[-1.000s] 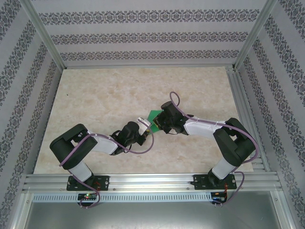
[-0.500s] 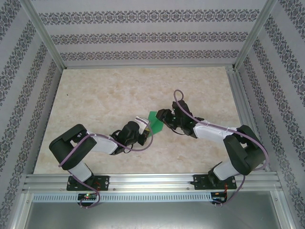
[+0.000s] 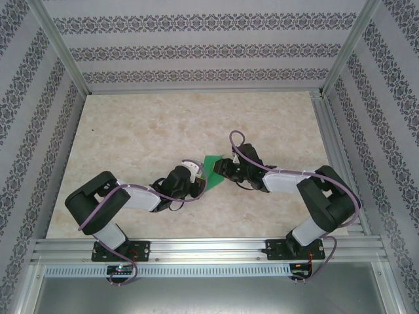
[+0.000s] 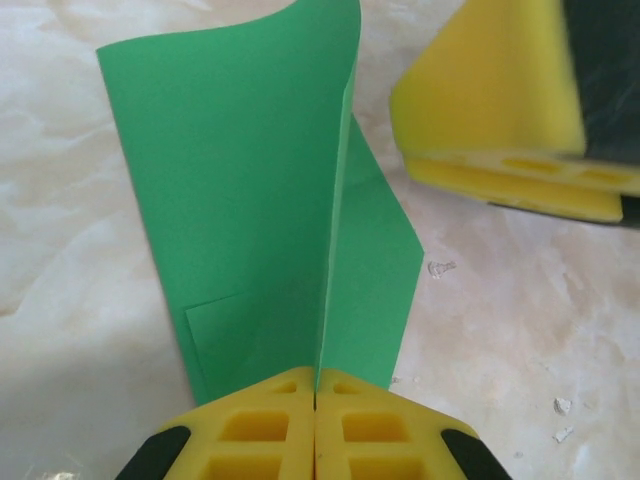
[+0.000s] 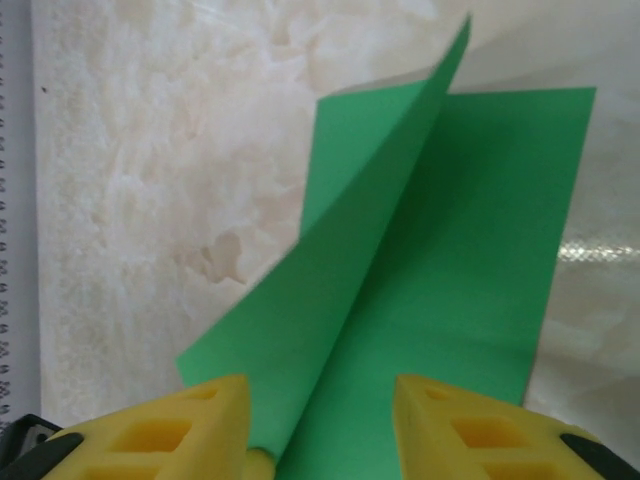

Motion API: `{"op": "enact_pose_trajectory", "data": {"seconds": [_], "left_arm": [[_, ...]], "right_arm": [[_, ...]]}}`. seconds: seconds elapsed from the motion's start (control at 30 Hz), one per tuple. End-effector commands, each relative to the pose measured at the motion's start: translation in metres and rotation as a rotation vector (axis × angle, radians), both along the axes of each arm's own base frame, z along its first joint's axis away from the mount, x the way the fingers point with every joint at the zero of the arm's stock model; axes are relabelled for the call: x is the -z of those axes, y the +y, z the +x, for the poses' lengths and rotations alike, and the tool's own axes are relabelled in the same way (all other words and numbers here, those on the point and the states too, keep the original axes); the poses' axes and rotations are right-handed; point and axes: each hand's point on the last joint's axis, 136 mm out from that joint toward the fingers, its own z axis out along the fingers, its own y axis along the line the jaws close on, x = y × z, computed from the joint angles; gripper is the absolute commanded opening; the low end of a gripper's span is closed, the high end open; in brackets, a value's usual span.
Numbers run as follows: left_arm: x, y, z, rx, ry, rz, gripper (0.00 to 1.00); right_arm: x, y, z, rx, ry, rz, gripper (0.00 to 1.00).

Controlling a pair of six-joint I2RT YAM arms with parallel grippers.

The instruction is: Fold a paper plane with a square sheet of paper (pick it up from the middle)

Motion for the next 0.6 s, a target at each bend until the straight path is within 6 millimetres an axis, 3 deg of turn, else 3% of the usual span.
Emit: {"op": "enact_pose_trajectory", "data": {"seconds": [0.0,0.57], "left_arm": [[0.002,0.002,0.001,-0.057,0.088,-0.057,0.08],[0.010,0.001,0.004,-0.116,0.263,-0.182,0.08]], "right_arm": [[-0.009,0.011,0.005,-0.036,-0.043,0.018,0.42],[0.011,0.024,-0.001,-0.091,0.038,-0.038,0.44]]}}
